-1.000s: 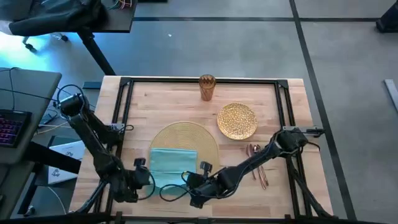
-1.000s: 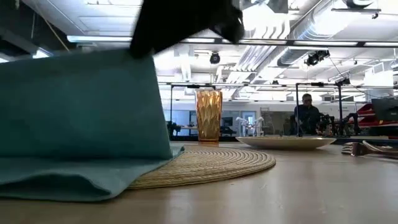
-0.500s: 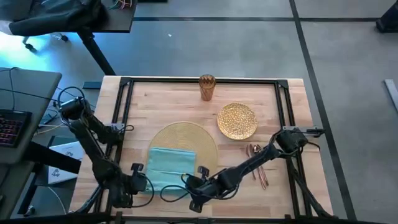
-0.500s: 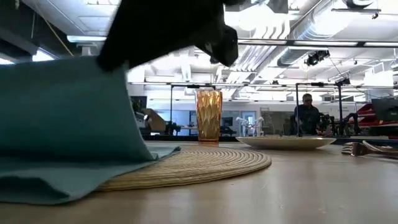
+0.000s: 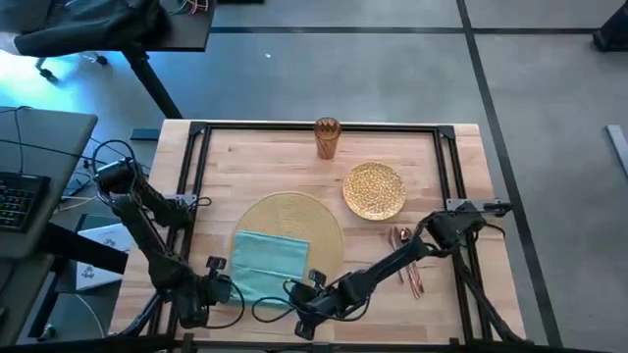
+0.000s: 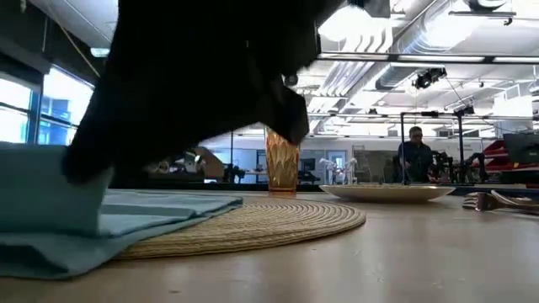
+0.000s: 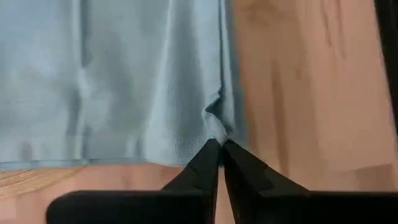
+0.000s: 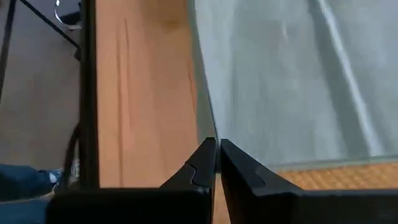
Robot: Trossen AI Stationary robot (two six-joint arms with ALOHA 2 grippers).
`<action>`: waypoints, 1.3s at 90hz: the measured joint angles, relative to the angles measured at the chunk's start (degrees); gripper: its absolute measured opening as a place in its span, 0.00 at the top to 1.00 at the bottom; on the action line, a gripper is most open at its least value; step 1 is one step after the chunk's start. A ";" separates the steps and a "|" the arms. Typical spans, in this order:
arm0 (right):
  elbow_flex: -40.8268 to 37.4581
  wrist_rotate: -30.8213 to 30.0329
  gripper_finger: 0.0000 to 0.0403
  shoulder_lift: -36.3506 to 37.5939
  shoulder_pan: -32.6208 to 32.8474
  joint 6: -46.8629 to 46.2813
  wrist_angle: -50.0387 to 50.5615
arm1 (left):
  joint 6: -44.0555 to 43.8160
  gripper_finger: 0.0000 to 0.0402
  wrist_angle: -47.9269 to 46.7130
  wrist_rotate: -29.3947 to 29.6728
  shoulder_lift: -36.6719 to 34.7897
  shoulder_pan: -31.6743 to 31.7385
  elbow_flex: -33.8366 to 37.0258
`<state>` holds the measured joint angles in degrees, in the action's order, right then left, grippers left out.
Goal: Set table place
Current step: Fold the blue table napkin
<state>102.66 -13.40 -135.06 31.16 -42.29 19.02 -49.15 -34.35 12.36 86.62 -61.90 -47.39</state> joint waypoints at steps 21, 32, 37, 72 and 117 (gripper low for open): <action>0.28 1.98 0.70 0.25 -0.13 2.21 3.28 | -3.66 0.75 0.62 -11.15 -0.77 -0.58 -0.01; 3.71 6.18 0.60 0.51 -0.47 -1.31 8.06 | -10.00 0.70 -3.12 -16.21 -3.07 -0.81 -0.25; 5.07 6.08 0.58 0.88 -0.49 -1.03 9.08 | -12.59 0.70 -6.16 -13.30 -5.16 -0.86 -1.26; 0.85 2.88 0.58 5.70 -5.67 2.79 11.94 | -4.02 0.71 -10.22 2.66 -19.31 12.56 3.93; -9.91 5.50 0.58 5.63 -9.77 18.72 -3.56 | 11.77 0.65 5.95 -2.53 -9.63 16.65 12.49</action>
<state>92.75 -7.90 -129.43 21.39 -23.57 15.46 -37.38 -28.39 9.83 76.98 -45.25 -34.89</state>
